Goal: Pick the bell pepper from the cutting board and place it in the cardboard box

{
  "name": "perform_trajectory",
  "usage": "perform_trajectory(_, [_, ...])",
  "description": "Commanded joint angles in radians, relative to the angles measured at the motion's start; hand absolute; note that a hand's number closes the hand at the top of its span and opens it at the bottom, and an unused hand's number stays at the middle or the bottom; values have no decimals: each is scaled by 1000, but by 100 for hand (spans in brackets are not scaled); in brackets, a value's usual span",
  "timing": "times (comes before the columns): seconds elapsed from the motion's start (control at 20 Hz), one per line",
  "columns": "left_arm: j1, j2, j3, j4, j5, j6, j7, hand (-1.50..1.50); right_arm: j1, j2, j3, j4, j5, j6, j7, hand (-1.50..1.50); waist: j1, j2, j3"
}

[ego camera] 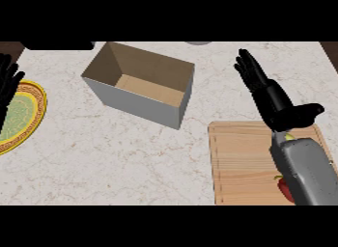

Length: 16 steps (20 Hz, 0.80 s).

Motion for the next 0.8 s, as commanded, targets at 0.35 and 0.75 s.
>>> perform_trajectory(0.35, [175, -69, -125, 82, -184, 113, 32, 0, 125, -300, -30, -242, 342, -20, -164, 150, -82, -14, -10])
perform_trajectory(0.75, [223, -148, -198, 34, -278, 148, 17, 0, 516, -237, -177, -222, 164, 62, -596, -150, -15, -2, -4])
